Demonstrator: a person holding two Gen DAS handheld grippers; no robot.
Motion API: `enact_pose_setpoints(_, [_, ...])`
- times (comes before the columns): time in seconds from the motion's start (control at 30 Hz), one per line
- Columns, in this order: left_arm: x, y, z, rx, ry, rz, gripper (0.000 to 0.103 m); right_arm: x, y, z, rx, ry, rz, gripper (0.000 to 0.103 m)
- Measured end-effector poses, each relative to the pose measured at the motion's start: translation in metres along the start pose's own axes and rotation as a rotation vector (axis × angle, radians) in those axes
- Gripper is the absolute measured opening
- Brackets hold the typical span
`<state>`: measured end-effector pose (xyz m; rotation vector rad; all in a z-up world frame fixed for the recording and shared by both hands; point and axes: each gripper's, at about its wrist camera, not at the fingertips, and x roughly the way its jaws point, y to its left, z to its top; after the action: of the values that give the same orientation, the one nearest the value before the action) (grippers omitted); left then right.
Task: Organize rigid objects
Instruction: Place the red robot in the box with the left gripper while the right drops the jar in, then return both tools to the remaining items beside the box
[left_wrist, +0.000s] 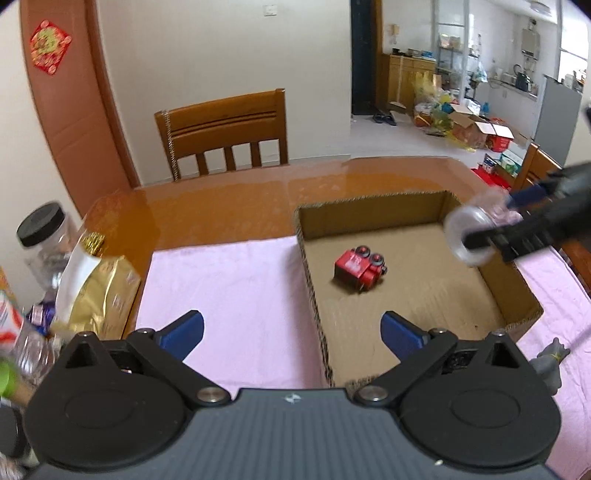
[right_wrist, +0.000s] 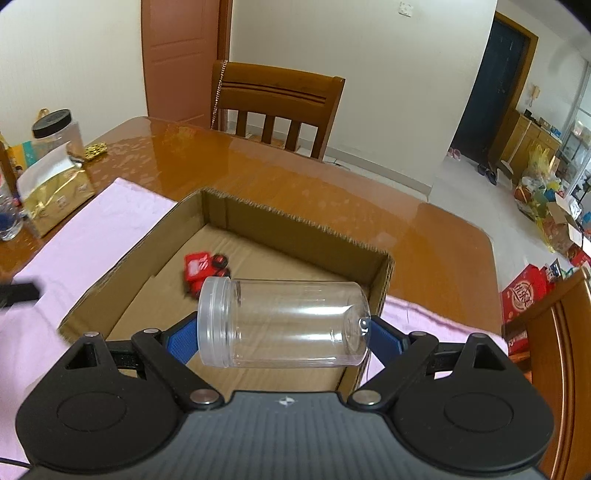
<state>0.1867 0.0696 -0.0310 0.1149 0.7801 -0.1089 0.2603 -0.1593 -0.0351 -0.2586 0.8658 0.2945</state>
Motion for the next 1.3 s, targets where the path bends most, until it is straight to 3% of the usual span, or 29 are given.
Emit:
enact_pose_setpoints(0.17, [-0.006, -0.002, -0.013, -0.017, 0.008, 0.018, 0.101, 0.019, -0.006, 0.02, 0.019, -0.025, -0.013, 0.103])
enact_pose_setpoints(0.37, [-0.009, -0.006, -0.019, -0.023, 0.017, 0.017, 0.101, 0.019, -0.004, 0.024, 0.013, -0.013, -0.019, 0.103])
enact_pose_setpoints(0.93, [-0.03, -0.017, -0.03, -0.004, -0.003, -0.001, 0.101, -0.03, 0.017, -0.014, 0.014, -0.005, -0.051, 0.103])
enact_pose_setpoints(1.3, [-0.032, -0.019, -0.04, -0.005, -0.004, -0.004, 0.101, -0.055, 0.034, -0.054, 0.094, 0.029, -0.054, 0.103])
